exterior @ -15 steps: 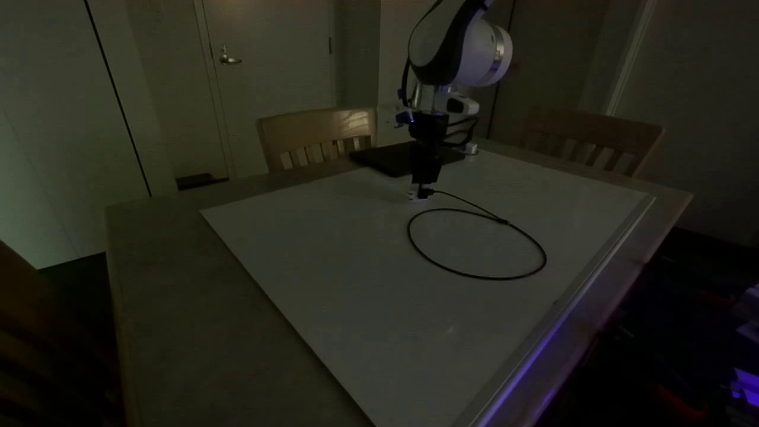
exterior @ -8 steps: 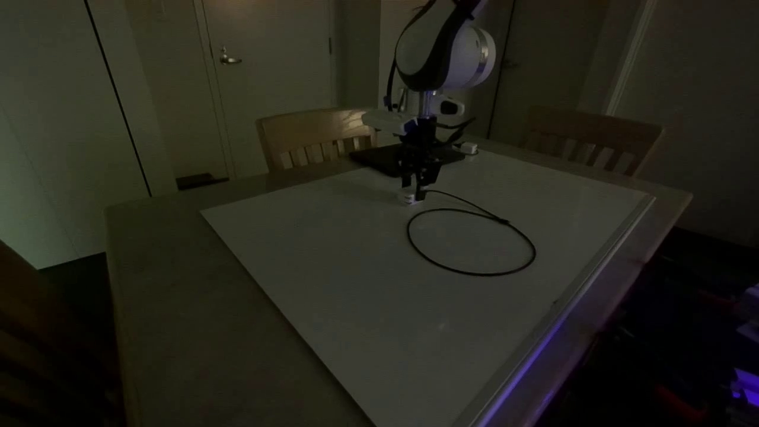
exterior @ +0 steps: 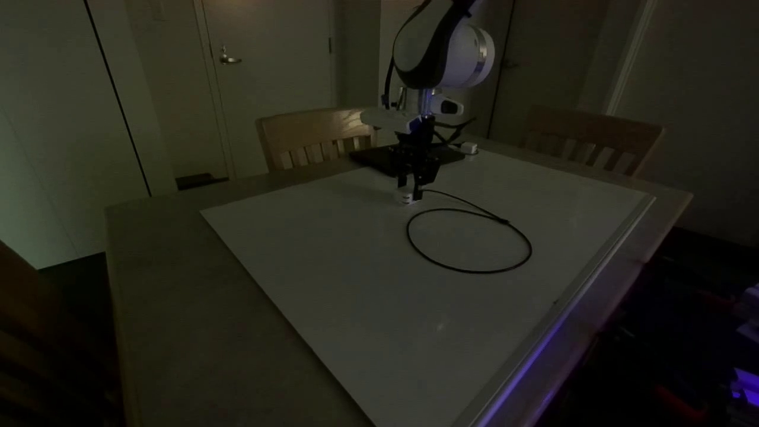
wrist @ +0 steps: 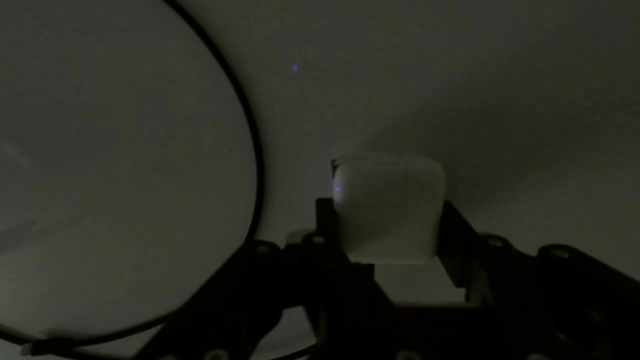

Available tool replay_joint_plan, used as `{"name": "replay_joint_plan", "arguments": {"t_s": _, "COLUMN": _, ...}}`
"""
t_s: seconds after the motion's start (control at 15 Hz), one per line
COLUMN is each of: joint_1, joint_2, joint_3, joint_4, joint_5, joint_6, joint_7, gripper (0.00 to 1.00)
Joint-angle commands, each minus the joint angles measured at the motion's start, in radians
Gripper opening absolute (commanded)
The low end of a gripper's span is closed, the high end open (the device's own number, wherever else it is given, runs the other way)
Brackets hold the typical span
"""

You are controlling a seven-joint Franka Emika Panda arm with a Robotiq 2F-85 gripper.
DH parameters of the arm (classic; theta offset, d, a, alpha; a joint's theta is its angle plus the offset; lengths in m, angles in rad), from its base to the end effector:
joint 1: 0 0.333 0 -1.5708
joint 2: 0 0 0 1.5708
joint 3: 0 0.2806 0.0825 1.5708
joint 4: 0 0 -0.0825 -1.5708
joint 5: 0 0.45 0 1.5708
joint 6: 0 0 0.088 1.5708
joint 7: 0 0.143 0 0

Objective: Take the charger and position it in the center of the table

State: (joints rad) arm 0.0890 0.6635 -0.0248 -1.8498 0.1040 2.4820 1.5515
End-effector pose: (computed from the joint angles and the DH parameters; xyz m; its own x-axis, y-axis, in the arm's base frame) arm 0.6513 0.0427 0.0422 0.0046 -0.9989 -0.0465 -0.9995 -0.0061 0.0315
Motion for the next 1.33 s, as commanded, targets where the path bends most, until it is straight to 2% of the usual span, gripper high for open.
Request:
{"name": "replay_joint_plan", "arguments": {"t_s": 0.0, "joint_1": 0.053, "joint_2": -0.008, "joint_3": -0.040, "joint_4": -0.025, "joint_5": -0.071, "joint_6": -0.002, "joint_7": -0.069, "gripper": 0.25}}
{"name": "replay_joint_plan", "arguments": {"t_s": 0.33, "joint_1": 0.089, "joint_2": -0.016, "joint_3": -0.054, "joint_4": -0.038, "joint_5": -0.183, "joint_6": 0.081, "joint_7": -0.199, "gripper": 0.25}}
{"name": "replay_joint_plan", "arguments": {"t_s": 0.67, "joint_1": 0.079, "joint_2": -0.027, "joint_3": 0.010, "joint_4": -0.054, "joint_5": -0.139, "joint_6": 0.113, "joint_7": -0.393, "gripper": 0.25}}
{"name": "replay_joint_plan", "arguments": {"t_s": 0.73, "joint_1": 0.108, "joint_2": -0.001, "joint_3": -0.033, "joint_4": -0.015, "joint_5": -0.142, "joint_6": 0.084, "joint_7": -0.332, "gripper": 0.50}}
{"name": "replay_joint_plan", "arguments": {"t_s": 1.0, "joint_1": 0.111, "joint_2": -0.001, "joint_3": -0.018, "joint_4": -0.018, "joint_5": -0.134, "joint_6": 0.089, "joint_7": -0.369, "gripper": 0.50}}
{"name": "replay_joint_plan", "arguments": {"t_s": 1.07, "joint_1": 0.110, "joint_2": -0.002, "joint_3": -0.018, "joint_4": -0.019, "joint_5": -0.134, "joint_6": 0.090, "joint_7": -0.371, "gripper": 0.25}}
{"name": "replay_joint_plan", "arguments": {"t_s": 1.27, "joint_1": 0.167, "joint_2": -0.014, "joint_3": -0.039, "joint_4": -0.038, "joint_5": -0.196, "joint_6": 0.052, "joint_7": -0.385, "gripper": 0.25}}
